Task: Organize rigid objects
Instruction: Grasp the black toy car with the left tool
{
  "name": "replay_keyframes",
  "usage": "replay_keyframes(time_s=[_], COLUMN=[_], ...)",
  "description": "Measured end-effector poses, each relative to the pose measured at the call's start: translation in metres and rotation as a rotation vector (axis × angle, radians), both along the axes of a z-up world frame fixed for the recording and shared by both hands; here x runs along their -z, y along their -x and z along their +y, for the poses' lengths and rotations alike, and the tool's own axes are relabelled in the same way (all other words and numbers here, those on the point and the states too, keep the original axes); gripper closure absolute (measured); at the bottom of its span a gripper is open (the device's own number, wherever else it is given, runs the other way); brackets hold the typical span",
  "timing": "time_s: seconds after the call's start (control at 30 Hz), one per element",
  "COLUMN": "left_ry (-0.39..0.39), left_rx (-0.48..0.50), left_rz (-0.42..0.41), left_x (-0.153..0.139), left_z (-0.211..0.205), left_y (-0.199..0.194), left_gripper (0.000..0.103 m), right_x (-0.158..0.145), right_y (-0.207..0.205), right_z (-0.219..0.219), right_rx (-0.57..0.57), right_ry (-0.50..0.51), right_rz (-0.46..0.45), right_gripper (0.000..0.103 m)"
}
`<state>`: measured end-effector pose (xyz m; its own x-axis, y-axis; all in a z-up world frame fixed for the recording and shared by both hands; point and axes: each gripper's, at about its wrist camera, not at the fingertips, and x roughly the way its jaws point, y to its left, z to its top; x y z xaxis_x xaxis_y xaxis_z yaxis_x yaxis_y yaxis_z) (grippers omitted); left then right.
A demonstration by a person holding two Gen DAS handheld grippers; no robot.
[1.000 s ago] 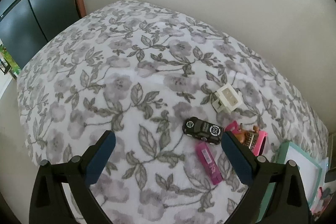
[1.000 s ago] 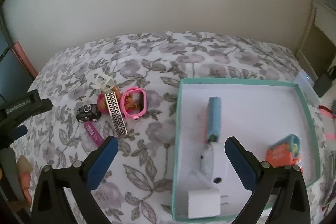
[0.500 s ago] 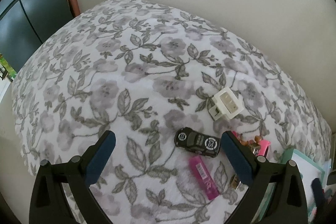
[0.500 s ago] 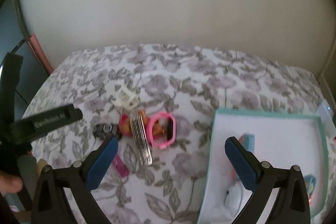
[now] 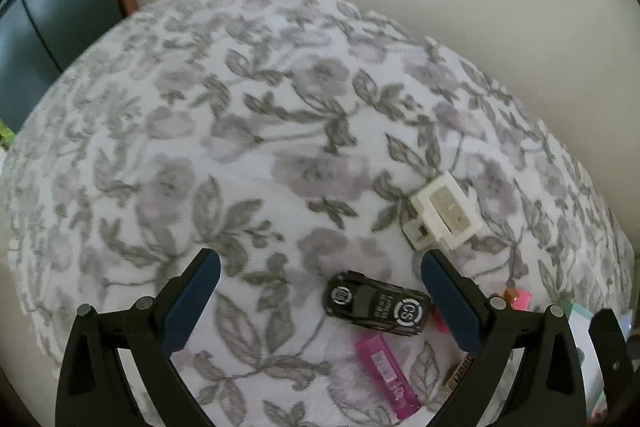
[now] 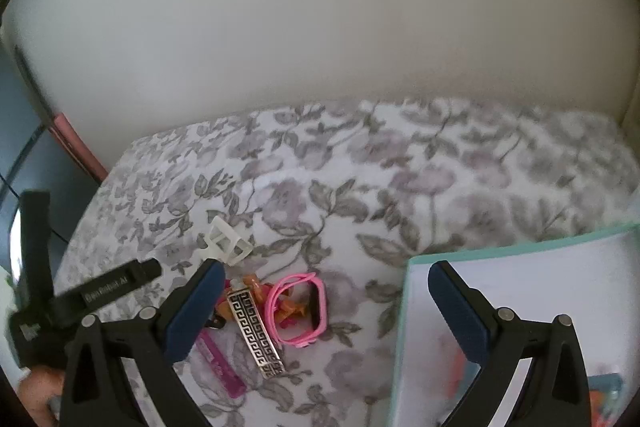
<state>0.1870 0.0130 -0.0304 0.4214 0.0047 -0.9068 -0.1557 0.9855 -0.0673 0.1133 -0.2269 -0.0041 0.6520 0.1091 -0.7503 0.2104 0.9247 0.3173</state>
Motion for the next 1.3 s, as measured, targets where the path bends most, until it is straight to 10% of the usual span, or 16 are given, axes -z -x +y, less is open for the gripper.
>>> replay_keyframes(time_s=[0.5, 1.3], left_ry=[0.023, 0.102], left_rx=[0.078, 0.072], left_rz=[0.115, 0.058], left_x=[0.035, 0.040], left_z=[-0.023, -0.012], left_y=[-0.002, 0.002], left_gripper=[0.003, 0.019], right_x=[0.043, 0.060], right_y=[-0.008, -0.014], right_z=[0.013, 0.014], right_rx=[-0.071, -0.079], right_ry=[-0.079, -0.180], right_rz=[0.110, 0.120], right_gripper=[0.012, 0.026])
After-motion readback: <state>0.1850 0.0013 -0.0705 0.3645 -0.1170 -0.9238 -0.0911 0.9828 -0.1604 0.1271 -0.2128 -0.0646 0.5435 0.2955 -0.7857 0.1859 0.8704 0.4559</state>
